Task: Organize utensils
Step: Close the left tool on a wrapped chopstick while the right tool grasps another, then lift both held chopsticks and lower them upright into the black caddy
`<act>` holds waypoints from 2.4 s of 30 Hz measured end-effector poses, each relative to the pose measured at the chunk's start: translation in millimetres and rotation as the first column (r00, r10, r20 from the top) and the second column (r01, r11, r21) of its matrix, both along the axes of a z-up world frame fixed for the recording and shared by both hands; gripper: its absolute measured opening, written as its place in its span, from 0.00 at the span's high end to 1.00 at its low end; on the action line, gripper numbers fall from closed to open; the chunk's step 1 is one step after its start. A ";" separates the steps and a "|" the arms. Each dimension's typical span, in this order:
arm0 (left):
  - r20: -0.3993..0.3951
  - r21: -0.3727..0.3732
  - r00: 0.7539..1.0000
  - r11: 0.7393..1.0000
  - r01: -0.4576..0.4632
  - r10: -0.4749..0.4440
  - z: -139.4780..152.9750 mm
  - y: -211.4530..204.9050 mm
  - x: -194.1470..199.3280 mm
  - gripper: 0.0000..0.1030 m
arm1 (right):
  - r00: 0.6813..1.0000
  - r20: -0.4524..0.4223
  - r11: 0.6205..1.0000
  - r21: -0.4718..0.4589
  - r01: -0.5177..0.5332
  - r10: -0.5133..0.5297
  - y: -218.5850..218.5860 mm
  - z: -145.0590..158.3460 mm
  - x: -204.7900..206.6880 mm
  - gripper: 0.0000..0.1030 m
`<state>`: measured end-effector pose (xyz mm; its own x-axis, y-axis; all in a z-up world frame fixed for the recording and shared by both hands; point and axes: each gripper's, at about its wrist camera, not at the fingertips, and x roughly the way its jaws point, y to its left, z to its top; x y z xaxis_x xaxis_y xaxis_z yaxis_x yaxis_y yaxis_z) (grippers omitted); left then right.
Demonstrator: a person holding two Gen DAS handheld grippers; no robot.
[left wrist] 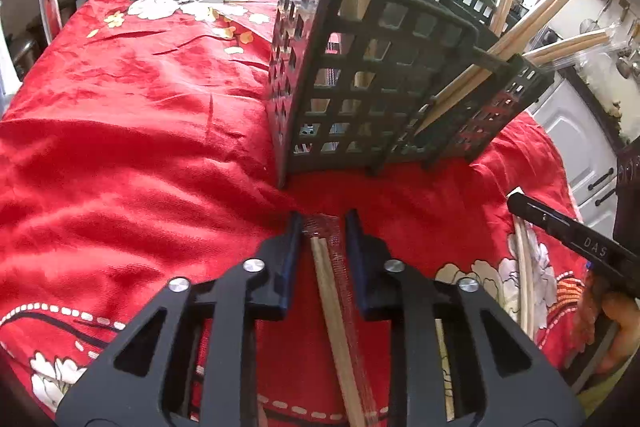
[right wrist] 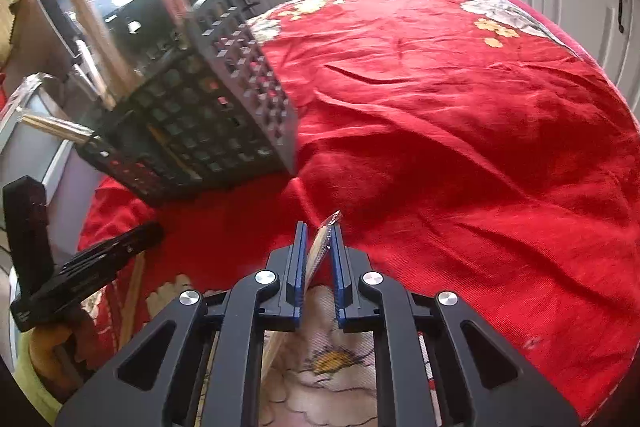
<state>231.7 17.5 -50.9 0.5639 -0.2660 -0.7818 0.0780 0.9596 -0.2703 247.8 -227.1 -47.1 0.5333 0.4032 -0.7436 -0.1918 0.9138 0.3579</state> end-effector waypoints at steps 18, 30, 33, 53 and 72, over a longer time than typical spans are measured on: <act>0.266 -0.071 0.963 0.995 0.066 -0.045 100.3 5.6 -44.6 0.98 | 0.961 0.239 0.985 0.067 -0.161 0.141 39.2 93.6 -52.1 0.95; 0.424 -0.074 0.904 0.993 0.096 -0.056 166.7 7.4 -58.2 0.98 | 0.907 0.386 0.976 0.065 -0.208 0.167 49.9 152.0 -75.4 0.95; 0.466 -0.070 0.883 0.992 0.106 -0.062 186.2 5.4 -59.3 0.98 | 0.890 0.427 0.976 0.068 -0.209 0.161 48.0 168.1 -79.0 0.95; 0.616 -0.035 0.781 0.986 0.164 -0.108 277.0 -29.7 -30.2 0.99 | 0.742 0.665 0.992 0.015 -0.122 0.081 33.5 267.7 -65.4 0.95; 0.606 -0.009 0.791 0.994 0.105 -0.078 257.9 -36.8 12.8 0.98 | 0.716 0.695 0.998 -0.033 -0.045 0.055 38.8 263.8 -4.8 0.95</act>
